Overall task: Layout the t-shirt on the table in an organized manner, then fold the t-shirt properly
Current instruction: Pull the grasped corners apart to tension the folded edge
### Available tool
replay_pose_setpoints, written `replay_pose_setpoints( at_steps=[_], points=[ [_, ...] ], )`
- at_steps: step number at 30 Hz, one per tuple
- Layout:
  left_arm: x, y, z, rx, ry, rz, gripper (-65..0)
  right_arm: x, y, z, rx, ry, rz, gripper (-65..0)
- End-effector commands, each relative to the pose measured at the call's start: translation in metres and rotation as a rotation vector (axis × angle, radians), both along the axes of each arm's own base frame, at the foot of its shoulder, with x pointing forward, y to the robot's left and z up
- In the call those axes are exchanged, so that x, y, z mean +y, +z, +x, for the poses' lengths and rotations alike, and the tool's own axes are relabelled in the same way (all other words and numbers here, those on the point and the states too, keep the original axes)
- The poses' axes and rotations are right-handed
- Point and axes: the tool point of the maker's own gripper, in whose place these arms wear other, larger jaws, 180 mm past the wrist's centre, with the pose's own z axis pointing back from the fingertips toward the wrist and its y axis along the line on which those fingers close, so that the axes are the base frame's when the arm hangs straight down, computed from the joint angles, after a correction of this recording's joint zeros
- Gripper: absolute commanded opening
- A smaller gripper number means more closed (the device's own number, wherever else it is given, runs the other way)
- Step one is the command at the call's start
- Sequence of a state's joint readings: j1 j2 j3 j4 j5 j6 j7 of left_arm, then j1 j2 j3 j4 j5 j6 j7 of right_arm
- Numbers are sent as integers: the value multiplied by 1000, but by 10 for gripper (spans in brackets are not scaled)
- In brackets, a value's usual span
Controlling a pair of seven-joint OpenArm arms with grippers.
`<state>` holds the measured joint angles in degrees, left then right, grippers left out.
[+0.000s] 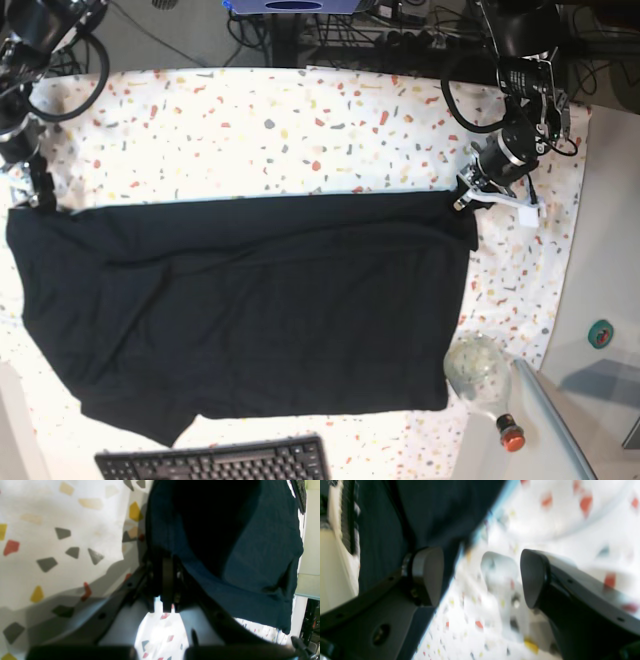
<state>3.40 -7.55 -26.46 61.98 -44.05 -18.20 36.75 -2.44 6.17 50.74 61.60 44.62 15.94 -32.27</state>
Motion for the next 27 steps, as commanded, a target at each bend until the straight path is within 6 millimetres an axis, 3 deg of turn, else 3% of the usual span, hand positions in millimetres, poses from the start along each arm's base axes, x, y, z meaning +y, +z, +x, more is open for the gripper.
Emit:
replay_pose_setpoints(
  at_steps=[1,7,14,17,22,27],
  points=[
    [14,7,3,-8,0,27,-650,-19,17,12,-48,-11,-44,-198],
    [30,10,-1,21,-26,58,-650,-24,20,14,-54,-15,-53,-198],
    [26,9,-1,23,-35,55,-650,-27,19,30,-64,-26,-25,-198],
    [26,8,-1,23,-34,53,-650,-24,11,27,-46,-26,0,-201],
    [44,14,-1,22,-28,89,-650,-10,-2,14,-10,-11,34,-279],
    [57,18,-1,23,-31,117,-650,2,-12,2,18,-5,62,-278]
  ],
)
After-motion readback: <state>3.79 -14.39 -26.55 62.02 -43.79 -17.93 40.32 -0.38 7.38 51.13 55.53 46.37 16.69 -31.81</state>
